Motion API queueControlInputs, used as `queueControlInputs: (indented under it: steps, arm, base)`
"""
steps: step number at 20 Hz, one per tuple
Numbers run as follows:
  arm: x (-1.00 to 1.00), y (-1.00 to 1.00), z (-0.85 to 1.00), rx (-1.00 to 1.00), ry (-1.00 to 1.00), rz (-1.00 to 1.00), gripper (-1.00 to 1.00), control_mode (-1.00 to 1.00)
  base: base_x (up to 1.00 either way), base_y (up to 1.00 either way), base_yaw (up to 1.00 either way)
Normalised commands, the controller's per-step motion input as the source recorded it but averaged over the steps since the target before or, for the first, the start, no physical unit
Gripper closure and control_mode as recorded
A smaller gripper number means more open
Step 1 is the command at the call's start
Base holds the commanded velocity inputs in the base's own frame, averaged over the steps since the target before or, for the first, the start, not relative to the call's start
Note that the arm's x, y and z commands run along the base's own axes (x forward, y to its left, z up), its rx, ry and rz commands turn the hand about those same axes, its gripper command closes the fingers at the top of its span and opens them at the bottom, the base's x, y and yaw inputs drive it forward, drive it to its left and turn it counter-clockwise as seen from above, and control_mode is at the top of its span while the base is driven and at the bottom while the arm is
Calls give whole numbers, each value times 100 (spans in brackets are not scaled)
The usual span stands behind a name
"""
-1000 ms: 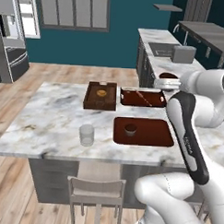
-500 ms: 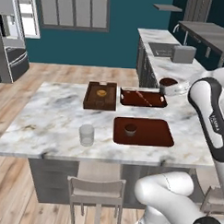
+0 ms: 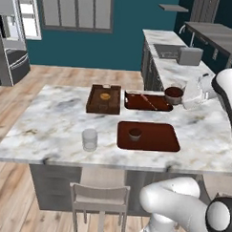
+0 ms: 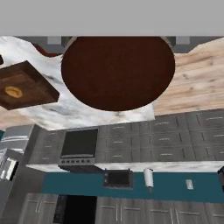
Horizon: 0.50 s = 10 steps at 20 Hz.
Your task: Take the cupcakes from the fridge and place them on the empty tray on the dining counter.
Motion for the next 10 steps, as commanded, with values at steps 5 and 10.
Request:
queueControlInputs:
  steps: [5,10]
  arm:
    - [0,-11,-33,-12,-3,11,100,-100]
    - [0,-12,-41,4,-11,-1,100,-100]
  base:
    - [0,0,0]
    - [0,0,0]
